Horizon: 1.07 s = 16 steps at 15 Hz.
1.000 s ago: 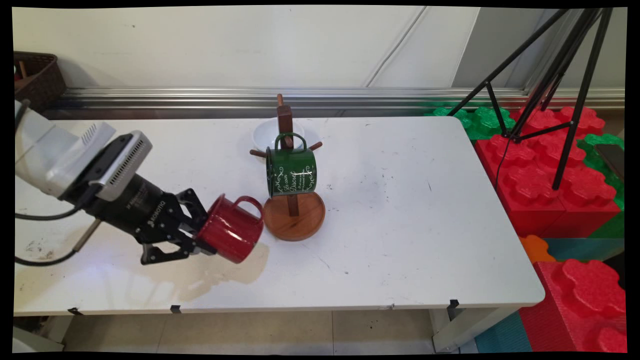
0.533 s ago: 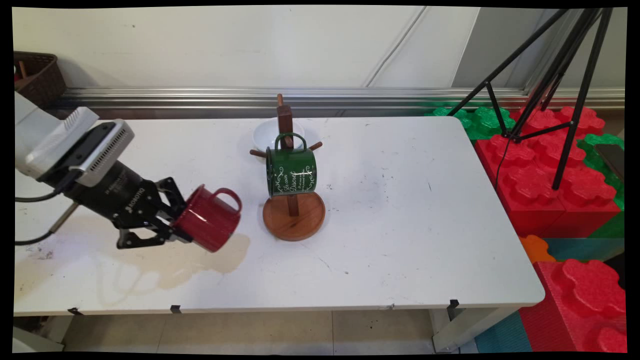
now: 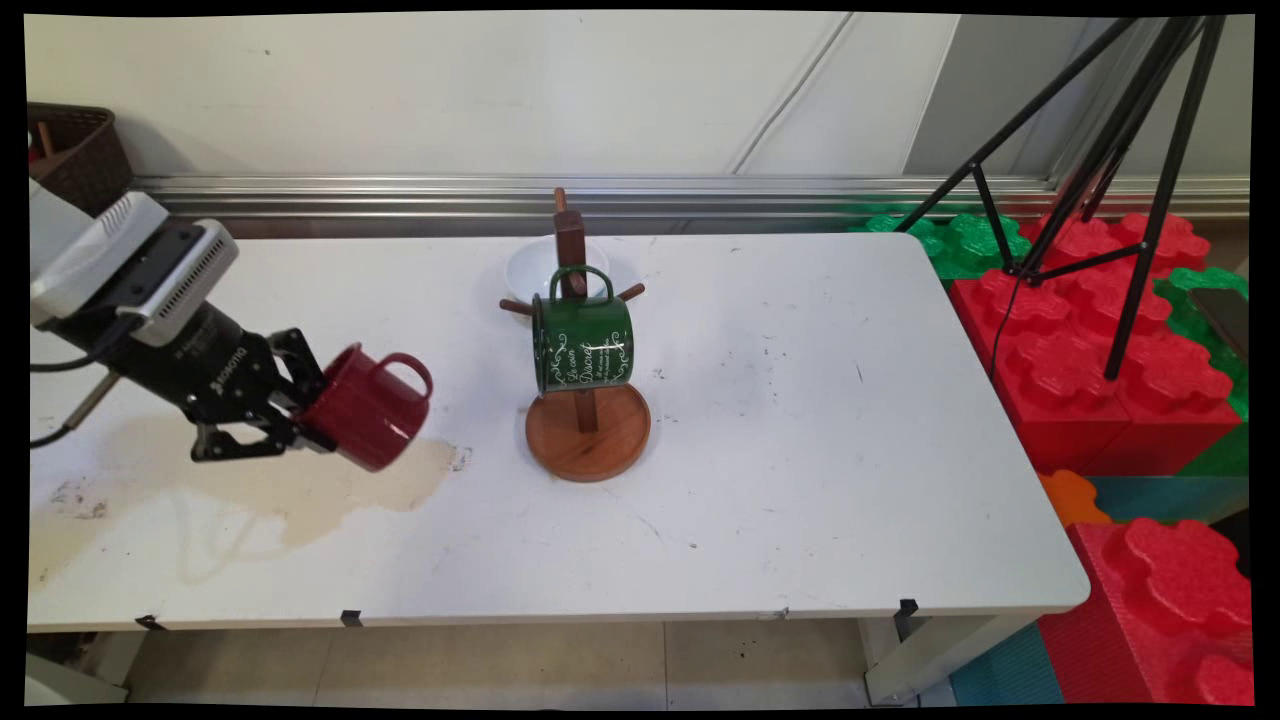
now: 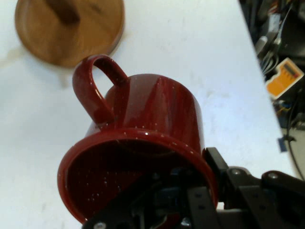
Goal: Place the picked object on the table
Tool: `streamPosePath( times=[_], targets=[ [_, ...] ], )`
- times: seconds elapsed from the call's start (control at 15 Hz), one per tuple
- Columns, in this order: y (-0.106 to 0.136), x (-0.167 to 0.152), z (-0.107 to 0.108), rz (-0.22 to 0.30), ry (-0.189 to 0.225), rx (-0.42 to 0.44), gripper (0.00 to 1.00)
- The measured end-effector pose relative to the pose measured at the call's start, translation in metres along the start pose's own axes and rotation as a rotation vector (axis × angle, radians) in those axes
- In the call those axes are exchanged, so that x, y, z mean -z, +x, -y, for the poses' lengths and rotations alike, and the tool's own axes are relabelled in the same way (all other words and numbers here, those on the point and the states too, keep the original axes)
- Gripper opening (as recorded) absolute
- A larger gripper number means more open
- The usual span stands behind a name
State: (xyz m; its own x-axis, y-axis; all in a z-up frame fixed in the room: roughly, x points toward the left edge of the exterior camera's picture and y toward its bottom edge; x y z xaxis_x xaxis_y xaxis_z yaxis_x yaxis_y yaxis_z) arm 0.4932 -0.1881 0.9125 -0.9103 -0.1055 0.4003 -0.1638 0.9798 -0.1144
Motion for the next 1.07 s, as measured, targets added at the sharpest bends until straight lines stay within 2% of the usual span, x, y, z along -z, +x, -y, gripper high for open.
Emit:
streamPosePath(
  times=[0.47, 1.07],
  targets=[
    [-0.021, 0.015, 0.019, 0.077, 0.052, 0.007, 0.00],
    [-0.042, 0.019, 0.039, 0.128, 0.094, 0.015, 0.00]
  ],
)
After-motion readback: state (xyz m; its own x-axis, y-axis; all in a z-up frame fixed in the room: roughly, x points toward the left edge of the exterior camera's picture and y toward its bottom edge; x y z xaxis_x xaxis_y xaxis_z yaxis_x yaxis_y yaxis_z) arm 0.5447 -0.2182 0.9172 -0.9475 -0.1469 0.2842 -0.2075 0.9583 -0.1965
